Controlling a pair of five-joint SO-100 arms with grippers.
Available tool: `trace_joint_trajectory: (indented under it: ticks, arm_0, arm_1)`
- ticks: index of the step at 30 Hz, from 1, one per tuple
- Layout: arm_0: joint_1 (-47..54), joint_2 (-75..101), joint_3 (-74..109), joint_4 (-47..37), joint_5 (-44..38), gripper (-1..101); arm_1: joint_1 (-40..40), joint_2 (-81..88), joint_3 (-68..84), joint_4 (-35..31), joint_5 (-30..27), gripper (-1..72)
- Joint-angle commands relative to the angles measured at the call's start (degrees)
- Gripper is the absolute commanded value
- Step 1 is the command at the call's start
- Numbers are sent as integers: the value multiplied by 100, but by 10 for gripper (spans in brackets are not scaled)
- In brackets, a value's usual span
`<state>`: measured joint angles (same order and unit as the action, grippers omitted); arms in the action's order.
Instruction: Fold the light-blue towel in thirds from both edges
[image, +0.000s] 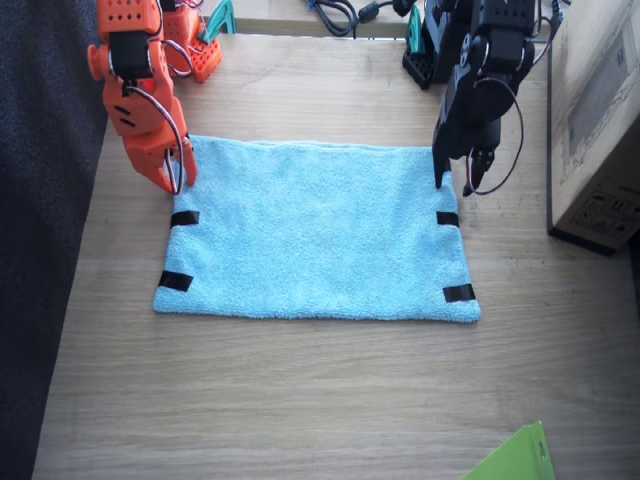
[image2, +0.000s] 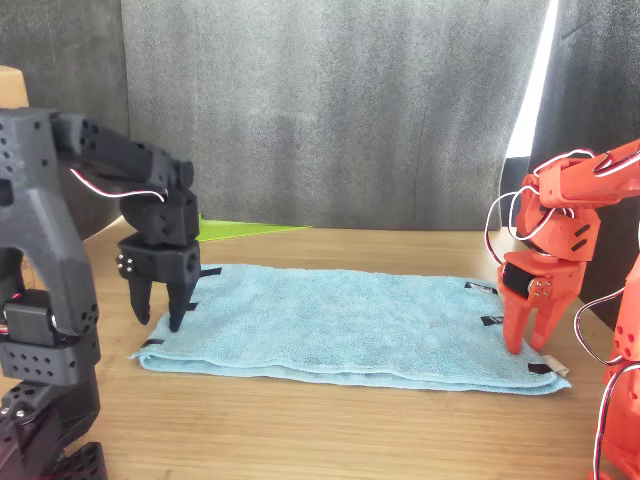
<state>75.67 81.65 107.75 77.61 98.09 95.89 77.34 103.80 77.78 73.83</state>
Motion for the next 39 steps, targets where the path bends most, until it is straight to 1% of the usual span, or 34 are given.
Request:
trace_joint_trajectory:
  ticks: [1,4,13,16,20,21,24,27,28,30,39]
  arm_0:
    - [97,88,-141,79,105,252]
    - [88,44,-185,114,114,247]
    - [123,-9,-193,149,105,168]
    - [158,53,-141,158,132,118]
    - [158,193,-26,141,185,12]
    - [158,237,9,132,185,-1]
    - [202,316,79,114,193,-1]
    - [220,387,149,105,202,-1]
    - [220,413,176,105,202,-1]
    - [220,483,211,105,202,-1]
    - [193,589,316,97,202,-1]
  arm_1:
    - [62,-9,35,9,26,164]
    - [70,-53,35,-9,18,164]
    - [88,-132,-9,18,26,158]
    - [88,-158,-18,18,18,153]
    - [114,-185,-26,9,18,146]
    - [114,-185,-26,9,18,145]
    - [114,-193,-26,0,18,136]
    - [132,-211,-26,9,9,103]
    - [132,-211,-26,9,9,80]
    - [132,-185,-26,9,26,1]
    - [202,35,9,44,-26,1]
